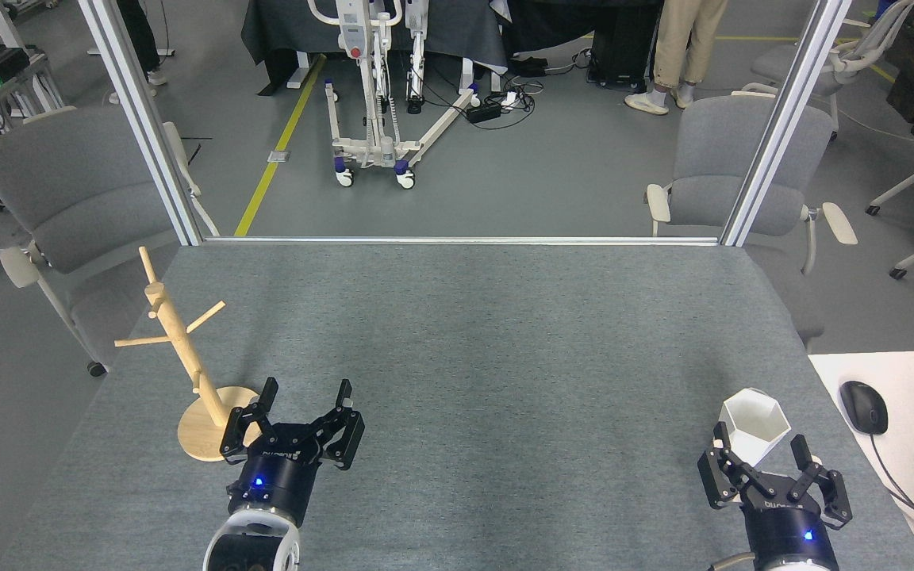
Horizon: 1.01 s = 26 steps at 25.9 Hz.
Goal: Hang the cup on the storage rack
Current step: 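Lower the right gripper over the white hexagonal cup rim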
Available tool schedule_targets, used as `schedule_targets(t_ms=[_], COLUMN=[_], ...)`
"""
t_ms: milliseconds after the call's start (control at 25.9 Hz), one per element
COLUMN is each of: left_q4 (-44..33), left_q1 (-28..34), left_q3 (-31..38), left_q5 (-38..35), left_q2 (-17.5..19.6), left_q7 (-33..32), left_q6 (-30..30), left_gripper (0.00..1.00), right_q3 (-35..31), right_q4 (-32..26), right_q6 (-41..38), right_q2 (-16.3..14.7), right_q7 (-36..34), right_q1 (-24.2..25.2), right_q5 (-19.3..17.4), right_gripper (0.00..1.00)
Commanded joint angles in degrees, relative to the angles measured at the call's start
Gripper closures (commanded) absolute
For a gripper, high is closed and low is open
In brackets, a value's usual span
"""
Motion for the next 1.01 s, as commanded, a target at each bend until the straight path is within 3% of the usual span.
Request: schedule_targets(t_ms=[0,580,967], left_q4=[-0.03,0.58,2.69], left_q1=[0.02,-0.16,-0.33], left_q3=[-0.13,-0.13,-0.13], left_q5=[0.05,-0.04,-0.13], left_q2=[-0.05,-0.05,0.04], left_q7=[-0.59,-0.86,-0.86], left_q6=[-0.14,-0.23,-0.23], left_gripper=[0.01,0.01,0.01], right_q3=[-1.42,-3.18,-2.66], right_q4=[0.61,9.49,15.02], right_q6=[0.46,0.55,0.11], right_q2=[0.0,-0.96,-3.78], right_q7=[-0.26,-3.42,-4.3], right_q1=[1.16,-0.07,-4.02], right_q5=[0.46,3.54,4.33], right_gripper=[0.01,0.01,0.01])
